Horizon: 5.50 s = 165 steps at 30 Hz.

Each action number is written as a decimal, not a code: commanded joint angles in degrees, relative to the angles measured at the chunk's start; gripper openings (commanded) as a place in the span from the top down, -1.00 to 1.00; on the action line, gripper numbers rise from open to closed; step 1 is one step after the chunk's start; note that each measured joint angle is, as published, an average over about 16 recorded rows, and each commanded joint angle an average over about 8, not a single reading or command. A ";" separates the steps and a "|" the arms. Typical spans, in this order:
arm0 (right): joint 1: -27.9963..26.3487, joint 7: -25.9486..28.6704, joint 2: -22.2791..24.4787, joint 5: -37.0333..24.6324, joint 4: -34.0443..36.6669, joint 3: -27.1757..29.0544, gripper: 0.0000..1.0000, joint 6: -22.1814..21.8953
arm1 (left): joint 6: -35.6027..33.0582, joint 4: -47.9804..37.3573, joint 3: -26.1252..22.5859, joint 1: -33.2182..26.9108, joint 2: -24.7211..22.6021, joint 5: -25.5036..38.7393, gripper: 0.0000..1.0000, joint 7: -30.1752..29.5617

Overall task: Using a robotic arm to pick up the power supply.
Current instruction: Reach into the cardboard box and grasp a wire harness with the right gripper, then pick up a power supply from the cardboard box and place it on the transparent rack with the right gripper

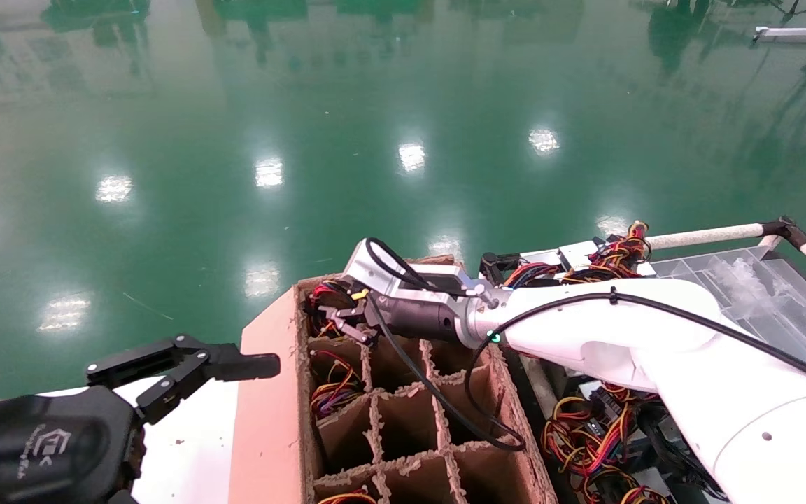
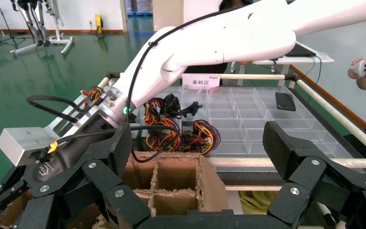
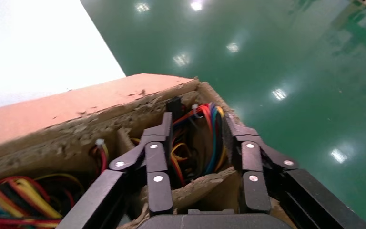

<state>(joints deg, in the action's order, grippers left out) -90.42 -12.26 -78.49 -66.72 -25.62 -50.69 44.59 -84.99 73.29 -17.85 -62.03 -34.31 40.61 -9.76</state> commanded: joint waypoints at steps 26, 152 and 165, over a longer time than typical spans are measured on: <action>0.80 -4.25 0.03 14.55 -0.59 -11.93 1.00 -9.36 | 0.02 0.00 -0.06 -0.01 0.02 -0.04 -1.00 0.03; -18.43 -5.80 34.41 32.13 26.95 -17.59 1.00 27.59 | 0.14 0.00 -0.32 -0.08 0.13 -0.22 -1.00 0.16; -10.59 -4.42 34.42 38.29 28.66 -13.10 1.00 26.02 | 0.15 0.00 -0.35 -0.08 0.14 -0.24 -1.00 0.17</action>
<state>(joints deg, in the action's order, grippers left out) -101.01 -16.46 -44.06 -28.34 3.03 -63.71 70.67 -84.85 73.29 -18.20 -62.11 -34.17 40.38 -9.59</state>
